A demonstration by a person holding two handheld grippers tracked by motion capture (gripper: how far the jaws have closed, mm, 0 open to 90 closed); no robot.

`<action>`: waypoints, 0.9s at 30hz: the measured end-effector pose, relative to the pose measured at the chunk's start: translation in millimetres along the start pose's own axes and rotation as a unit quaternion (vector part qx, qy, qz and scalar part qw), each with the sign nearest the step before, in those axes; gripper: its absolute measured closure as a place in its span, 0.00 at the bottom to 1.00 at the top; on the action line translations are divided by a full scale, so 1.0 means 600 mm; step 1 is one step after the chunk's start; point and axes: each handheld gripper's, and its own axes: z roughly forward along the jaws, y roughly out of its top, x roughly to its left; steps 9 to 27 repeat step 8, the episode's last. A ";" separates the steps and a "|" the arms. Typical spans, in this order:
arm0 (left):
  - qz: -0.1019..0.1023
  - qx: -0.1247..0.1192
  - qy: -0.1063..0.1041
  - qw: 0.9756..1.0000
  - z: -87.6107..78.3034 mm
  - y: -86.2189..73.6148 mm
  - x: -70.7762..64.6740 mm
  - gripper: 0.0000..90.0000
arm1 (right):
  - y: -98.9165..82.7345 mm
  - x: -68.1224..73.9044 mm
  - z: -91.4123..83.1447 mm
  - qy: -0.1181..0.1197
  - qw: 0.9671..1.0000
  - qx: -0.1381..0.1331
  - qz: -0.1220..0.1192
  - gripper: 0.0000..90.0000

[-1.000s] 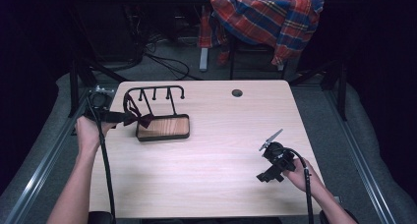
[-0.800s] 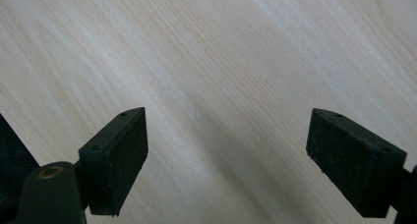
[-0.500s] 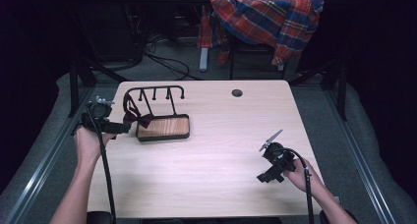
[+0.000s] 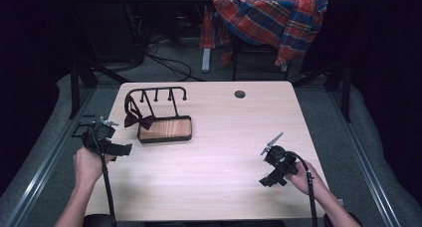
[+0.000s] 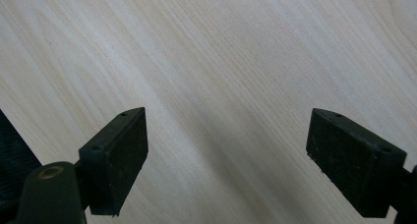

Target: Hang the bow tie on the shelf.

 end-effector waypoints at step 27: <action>-0.004 0.023 -0.018 1.000 0.021 -0.017 -0.010 0.04 | -0.003 -0.003 -0.001 -0.004 1.000 0.015 -0.012 0.18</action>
